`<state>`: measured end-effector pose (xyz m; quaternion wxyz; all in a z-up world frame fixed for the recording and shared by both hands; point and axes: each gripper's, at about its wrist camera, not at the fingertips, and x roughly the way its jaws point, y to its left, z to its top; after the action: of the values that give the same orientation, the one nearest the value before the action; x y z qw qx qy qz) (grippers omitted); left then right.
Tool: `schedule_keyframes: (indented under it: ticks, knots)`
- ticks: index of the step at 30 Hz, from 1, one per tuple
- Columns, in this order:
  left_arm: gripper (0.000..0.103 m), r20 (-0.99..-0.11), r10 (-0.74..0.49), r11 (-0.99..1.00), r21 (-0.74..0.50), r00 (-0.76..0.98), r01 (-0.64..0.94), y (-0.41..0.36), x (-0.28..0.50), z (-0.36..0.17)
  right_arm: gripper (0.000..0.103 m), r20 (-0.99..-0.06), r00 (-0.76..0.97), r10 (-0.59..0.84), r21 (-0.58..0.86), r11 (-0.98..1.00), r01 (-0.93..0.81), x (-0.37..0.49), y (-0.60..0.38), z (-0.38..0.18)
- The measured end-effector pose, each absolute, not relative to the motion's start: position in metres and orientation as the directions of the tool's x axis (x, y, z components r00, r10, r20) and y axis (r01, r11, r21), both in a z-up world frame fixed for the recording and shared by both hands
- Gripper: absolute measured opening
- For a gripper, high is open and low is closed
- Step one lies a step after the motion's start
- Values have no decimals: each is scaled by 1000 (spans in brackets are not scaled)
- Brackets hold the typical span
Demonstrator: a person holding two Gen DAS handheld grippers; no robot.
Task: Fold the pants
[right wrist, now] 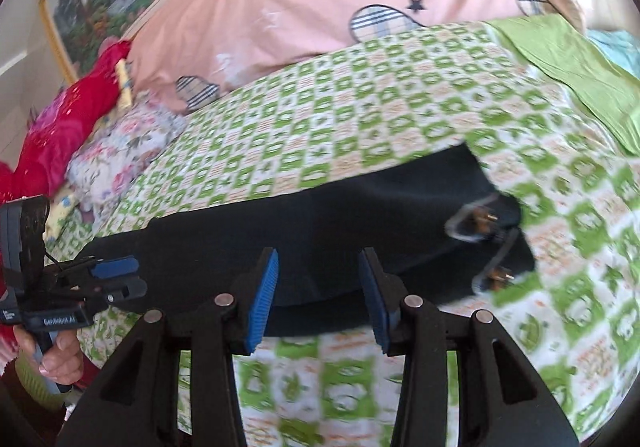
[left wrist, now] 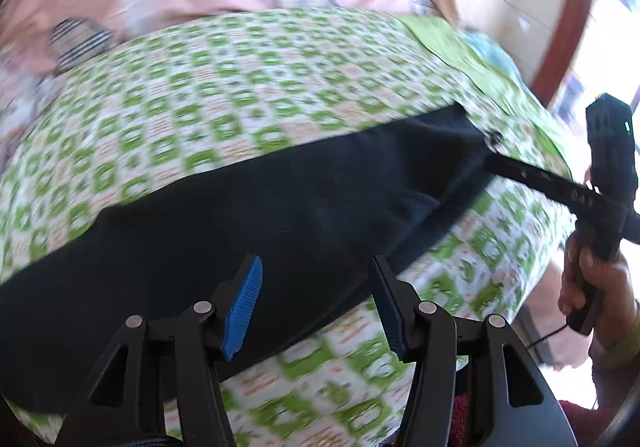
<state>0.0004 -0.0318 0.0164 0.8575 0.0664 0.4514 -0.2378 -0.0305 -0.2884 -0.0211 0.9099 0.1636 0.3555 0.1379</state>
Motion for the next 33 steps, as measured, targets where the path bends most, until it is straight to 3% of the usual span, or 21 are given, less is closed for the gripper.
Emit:
schedule_keyframes:
  ticks: [10, 20, 23, 25, 27, 30, 33]
  knots:
    - [56, -859, -332, 756, 4, 389, 655, -95, 13, -7, 45, -606, 725, 328, 448, 894, -29, -30, -329, -36]
    - [55, -896, -281, 703, 51, 343, 709, -115, 28, -34, 45, -602, 719, 347, 508, 862, 10, -14, -343, -49]
    - [38, -899, -250, 707, 85, 360, 702, -117, 32, -41, 45, -597, 720, 353, 527, 850, 21, -8, -346, -52]
    - [19, -897, -256, 709, 78, 359, 701, -116, 35, -41, 45, -590, 726, 353, 535, 844, 24, -6, -348, -53]
    - [10, -896, -265, 708, 70, 356, 703, -116, 37, -39, 45, -582, 733, 353, 538, 843, 22, -3, -349, -55]
    - [5, -887, -273, 696, 85, 372, 713, -117, 32, -33, 17, -584, 737, 341, 535, 844, 34, -3, -351, -56]
    - [5, -874, -294, 688, 87, 387, 720, -116, 23, -21, 10, -567, 753, 333, 530, 848, 24, -10, -355, -48]
